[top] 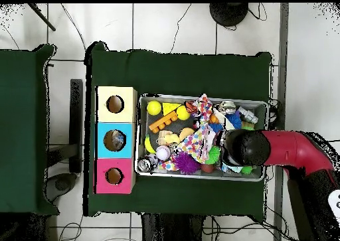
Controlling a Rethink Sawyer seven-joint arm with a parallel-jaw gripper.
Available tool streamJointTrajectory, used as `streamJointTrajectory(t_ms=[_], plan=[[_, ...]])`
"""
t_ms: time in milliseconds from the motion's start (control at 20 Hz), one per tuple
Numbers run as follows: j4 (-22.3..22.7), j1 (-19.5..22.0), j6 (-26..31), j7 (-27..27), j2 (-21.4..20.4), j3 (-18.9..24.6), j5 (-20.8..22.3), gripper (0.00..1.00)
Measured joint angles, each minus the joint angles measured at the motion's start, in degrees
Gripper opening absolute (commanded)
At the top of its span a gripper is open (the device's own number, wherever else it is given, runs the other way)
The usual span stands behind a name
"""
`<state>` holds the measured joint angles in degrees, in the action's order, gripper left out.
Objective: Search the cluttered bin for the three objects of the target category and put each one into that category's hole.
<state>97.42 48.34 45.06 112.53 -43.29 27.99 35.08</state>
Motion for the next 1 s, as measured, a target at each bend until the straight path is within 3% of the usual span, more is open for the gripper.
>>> streamJointTrajectory(t_ms=[350,1000], plan=[[-1.1,0.8,0.0,0.0,1.7,-0.4,0.8,1.00],[-4.1,4.9,-2.4,0.0,10.8,-1.0,7.6,1.00]])
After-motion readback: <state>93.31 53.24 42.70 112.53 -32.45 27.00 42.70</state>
